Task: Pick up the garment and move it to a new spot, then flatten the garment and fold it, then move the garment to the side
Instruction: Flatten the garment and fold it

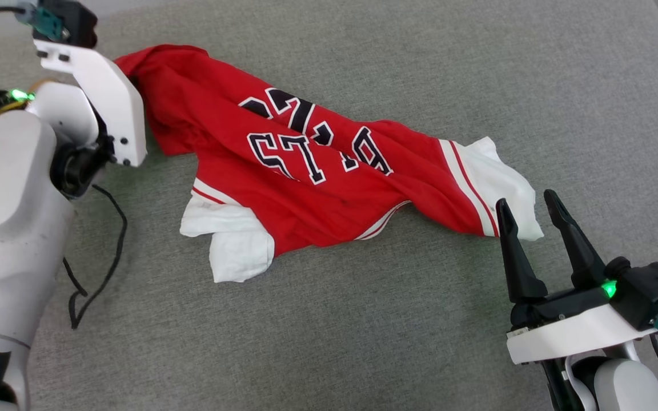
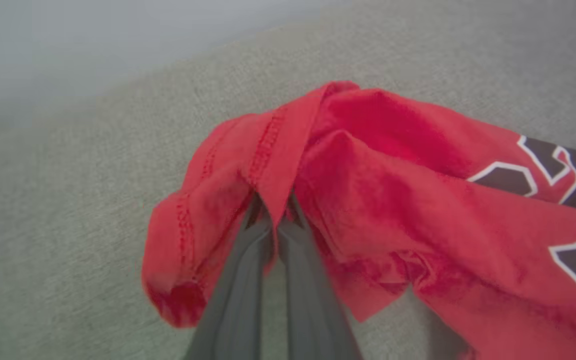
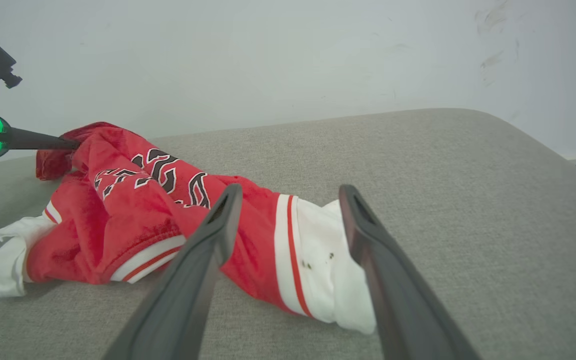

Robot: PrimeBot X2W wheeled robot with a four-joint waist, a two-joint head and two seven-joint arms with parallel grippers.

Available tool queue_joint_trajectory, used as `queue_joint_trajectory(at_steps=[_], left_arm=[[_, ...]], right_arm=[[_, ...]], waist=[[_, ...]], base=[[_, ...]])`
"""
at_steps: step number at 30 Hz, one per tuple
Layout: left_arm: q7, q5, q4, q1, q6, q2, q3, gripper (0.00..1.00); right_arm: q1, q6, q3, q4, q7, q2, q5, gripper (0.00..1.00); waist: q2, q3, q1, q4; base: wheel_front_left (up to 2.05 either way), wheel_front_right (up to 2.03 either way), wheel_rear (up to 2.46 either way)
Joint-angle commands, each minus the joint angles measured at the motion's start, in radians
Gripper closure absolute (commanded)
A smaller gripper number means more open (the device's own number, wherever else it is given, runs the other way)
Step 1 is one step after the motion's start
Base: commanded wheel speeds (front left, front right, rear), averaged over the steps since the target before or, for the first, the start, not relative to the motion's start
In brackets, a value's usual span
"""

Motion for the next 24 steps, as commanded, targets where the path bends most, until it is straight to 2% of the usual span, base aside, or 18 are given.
queue_joint_trajectory(at_steps=[1, 2, 3, 5, 6, 13, 19, 24], left_arm=[[0.01, -0.013, 0.026, 0.003, -0.009, -0.009, -0.003, 1.0], [0.021, -0.023, 0.05, 0.009, -0.016, -0.014, -0.004, 1.0], [0.026, -0.033, 0.066, 0.012, -0.018, -0.022, -0.005, 0.91], [0.024, -0.05, 0.089, 0.015, -0.025, -0.042, -0.005, 0.13], [0.01, -0.05, 0.095, 0.016, -0.031, -0.045, -0.008, 0.0], [-0.169, -0.042, 0.089, 0.045, -0.04, -0.071, -0.003, 0.0], [-0.353, -0.018, 0.035, 0.133, 0.008, -0.099, 0.002, 0.0], [-0.422, -0.012, -0.041, 0.232, 0.04, -0.112, -0.005, 0.0]], right_arm=[[-0.017, -0.001, 0.003, 0.001, -0.008, 0.002, -0.007, 0.0], [-0.023, -0.001, 0.006, 0.0, -0.008, 0.002, -0.008, 0.0], [-0.025, -0.001, 0.005, -0.002, -0.008, 0.002, -0.014, 0.0], [-0.023, -0.001, 0.003, -0.005, -0.003, 0.002, -0.024, 0.0], [-0.024, -0.001, 0.002, -0.008, 0.001, 0.002, -0.031, 0.0], [-0.009, 0.0, -0.017, -0.047, 0.045, 0.002, -0.072, 0.0], [0.025, -0.001, -0.045, -0.091, 0.095, 0.002, -0.103, 0.0], [0.057, -0.001, -0.063, -0.12, 0.127, 0.002, -0.111, 0.0]], waist=[[0.0, 0.001, -0.0001, -0.003], [0.0, -0.002, -0.0001, -0.002], [0.0, -0.008, -0.0001, 0.001], [0.0, -0.021, -0.0001, 0.011], [0.0, -0.028, -0.0001, 0.017], [0.0, -0.101, -0.0001, 0.081], [0.0, -0.173, -0.0001, 0.156], [0.0, -0.22, -0.0001, 0.208]], base=[[0.0, 0.0, 0.0], [0.0, 0.0, 0.0], [0.0, 0.0, 0.0], [0.0, 0.0, 0.0], [0.0, 0.0, 0.0], [0.0, 0.0, 0.0], [0.0, 0.0, 0.0], [0.0, 0.0, 0.0]])
